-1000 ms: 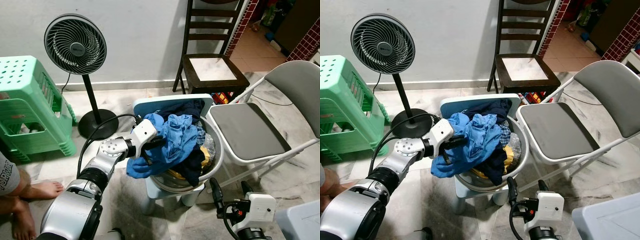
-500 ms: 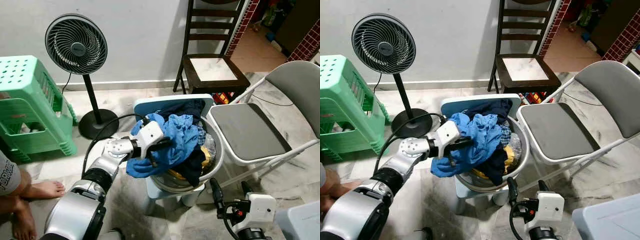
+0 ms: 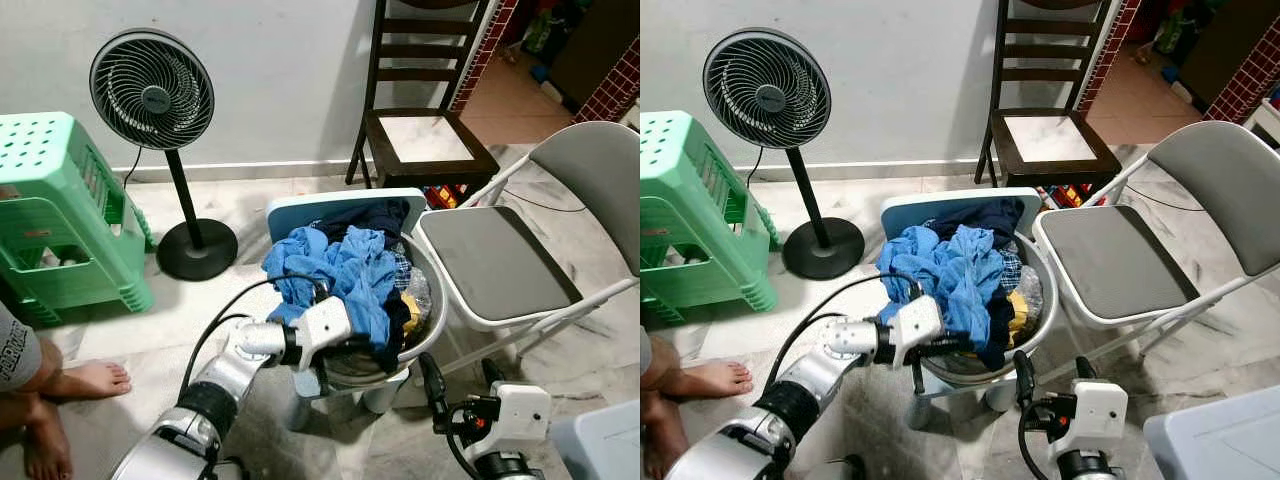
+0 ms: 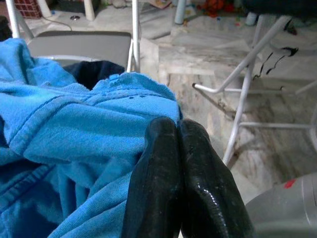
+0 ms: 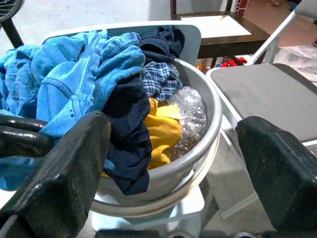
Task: Hang hanger
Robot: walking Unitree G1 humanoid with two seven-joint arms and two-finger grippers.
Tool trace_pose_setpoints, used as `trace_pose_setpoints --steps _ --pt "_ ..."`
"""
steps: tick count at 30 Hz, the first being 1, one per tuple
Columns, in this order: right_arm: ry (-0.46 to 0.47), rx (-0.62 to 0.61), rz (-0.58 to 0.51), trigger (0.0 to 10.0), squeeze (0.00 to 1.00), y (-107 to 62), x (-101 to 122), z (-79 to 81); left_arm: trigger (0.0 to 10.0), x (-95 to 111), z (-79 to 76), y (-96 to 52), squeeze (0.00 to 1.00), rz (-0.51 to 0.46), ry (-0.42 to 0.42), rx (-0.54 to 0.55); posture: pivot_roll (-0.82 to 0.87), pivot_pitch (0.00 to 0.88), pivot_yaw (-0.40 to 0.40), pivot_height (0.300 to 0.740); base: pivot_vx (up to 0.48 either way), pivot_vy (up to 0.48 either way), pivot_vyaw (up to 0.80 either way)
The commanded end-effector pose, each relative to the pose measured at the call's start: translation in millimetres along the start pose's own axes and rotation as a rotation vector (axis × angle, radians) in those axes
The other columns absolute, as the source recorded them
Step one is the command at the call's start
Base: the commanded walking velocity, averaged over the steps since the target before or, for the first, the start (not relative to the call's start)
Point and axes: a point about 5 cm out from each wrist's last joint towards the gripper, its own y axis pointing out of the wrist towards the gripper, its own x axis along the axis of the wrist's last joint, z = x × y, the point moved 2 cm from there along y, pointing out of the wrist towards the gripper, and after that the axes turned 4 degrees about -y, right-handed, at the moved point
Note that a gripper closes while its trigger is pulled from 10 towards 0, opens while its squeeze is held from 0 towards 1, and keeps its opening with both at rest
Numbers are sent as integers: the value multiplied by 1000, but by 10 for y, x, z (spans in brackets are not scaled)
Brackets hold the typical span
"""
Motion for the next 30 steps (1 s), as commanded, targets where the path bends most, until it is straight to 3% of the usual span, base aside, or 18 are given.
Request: trace_pose_setpoints --steps 1,4,5,6,7,8,9,16,26,30 --pt "-13 -12 25 10000 0 -34 -47 -54 0 -12 4 -11 0 17 17 17 21 131 -107 740 0 0 0" --pt "-14 -12 27 10000 0 -32 -49 -57 0 -35 70 -62 0 29 15 68 23 131 -110 740 0 0 0" --pt "-14 -11 28 10000 0 -32 -50 -57 3216 -40 90 -77 0 32 15 84 23 131 -110 740 0 0 0" --pt "-15 -10 29 10000 0 -31 -52 -57 10000 -54 129 -110 0 45 16 108 28 132 -112 740 0 0 0" --pt "-15 -10 29 10000 0 -31 -52 -57 10000 -54 129 -110 0 45 16 108 28 132 -112 740 0 0 0" --pt "-15 -9 29 10000 0 -28 -54 -56 10000 -44 173 -134 431 42 17 139 29 133 -112 740 0 0 0" --pt "-16 -9 30 10000 0 -26 -55 -56 10000 -35 192 -145 1000 40 19 150 29 133 -112 740 0 0 0" --pt "-13 -3 29 10000 0 -11 -55 -35 10000 89 299 -212 1000 33 115 176 38 137 -107 740 0 0 0" --pt "-8 -4 33 10000 0 -19 -72 -17 10000 127 392 -270 1000 38 85 188 36 144 -103 740 0 0 0" --pt "-9 -6 34 10000 0 -26 -76 -23 10000 176 556 -294 1000 68 54 255 36 148 -100 740 0 0 0"
